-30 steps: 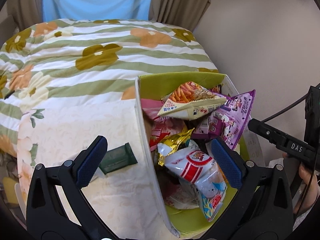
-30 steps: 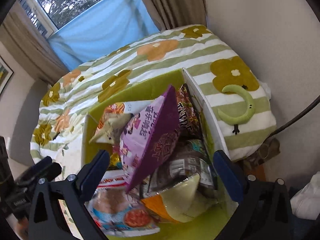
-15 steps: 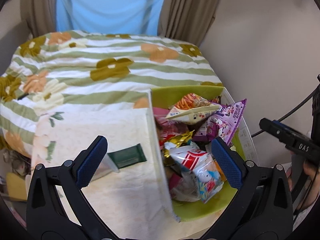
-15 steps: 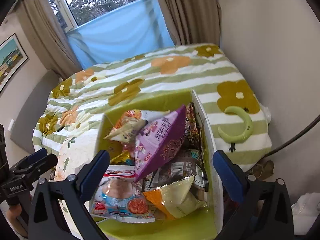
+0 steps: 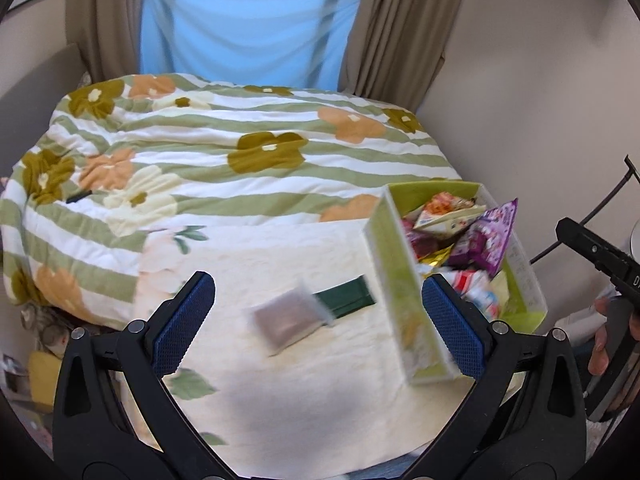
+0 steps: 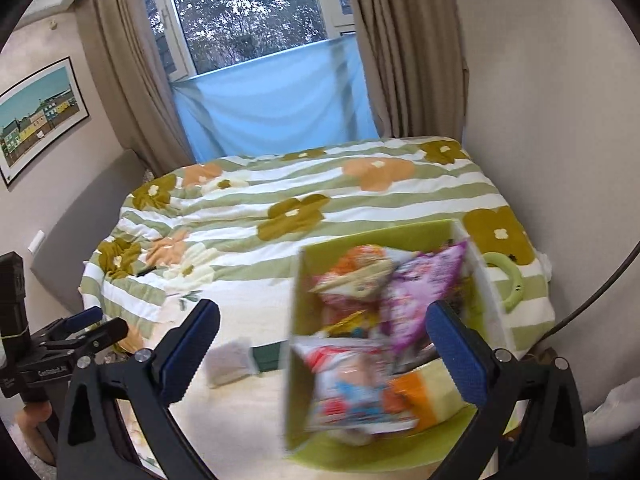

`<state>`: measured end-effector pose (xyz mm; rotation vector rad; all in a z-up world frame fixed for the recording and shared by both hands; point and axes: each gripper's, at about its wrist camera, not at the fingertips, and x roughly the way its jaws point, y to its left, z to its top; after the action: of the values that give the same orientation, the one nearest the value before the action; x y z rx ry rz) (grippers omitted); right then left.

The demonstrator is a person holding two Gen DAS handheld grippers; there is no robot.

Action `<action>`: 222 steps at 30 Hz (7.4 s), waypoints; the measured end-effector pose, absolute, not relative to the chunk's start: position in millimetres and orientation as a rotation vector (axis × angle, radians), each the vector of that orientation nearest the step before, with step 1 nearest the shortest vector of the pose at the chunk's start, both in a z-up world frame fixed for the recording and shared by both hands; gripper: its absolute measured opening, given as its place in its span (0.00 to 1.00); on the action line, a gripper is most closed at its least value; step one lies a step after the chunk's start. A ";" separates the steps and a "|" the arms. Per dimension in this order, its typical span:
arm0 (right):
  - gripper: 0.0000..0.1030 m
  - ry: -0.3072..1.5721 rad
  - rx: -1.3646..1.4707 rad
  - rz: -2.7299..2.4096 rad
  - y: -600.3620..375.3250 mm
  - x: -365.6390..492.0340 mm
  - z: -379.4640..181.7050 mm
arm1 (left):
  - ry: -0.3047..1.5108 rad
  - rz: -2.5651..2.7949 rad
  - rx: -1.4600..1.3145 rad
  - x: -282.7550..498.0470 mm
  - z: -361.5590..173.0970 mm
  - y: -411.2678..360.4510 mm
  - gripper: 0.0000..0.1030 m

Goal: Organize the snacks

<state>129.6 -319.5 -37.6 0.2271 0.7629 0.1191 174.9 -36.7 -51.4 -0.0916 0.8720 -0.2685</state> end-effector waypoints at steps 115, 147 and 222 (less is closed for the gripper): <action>0.40 0.772 0.299 0.009 -213.6 179.4 -118.7 | 0.992 -0.543 0.102 270.9 -136.2 -58.3 0.58; 0.40 0.802 0.318 0.029 -485.7 63.4 -103.4 | 0.994 -0.465 0.095 151.0 -110.6 -328.9 0.96; 1.00 0.654 0.072 -0.008 -328.3 -39.0 -14.5 | 0.578 -0.119 0.019 -33.9 -0.4 -99.1 1.00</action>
<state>-39.0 -328.3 -14.5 0.0724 0.6538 -0.0077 -33.9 -99.1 -0.4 0.0193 0.5775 -0.1194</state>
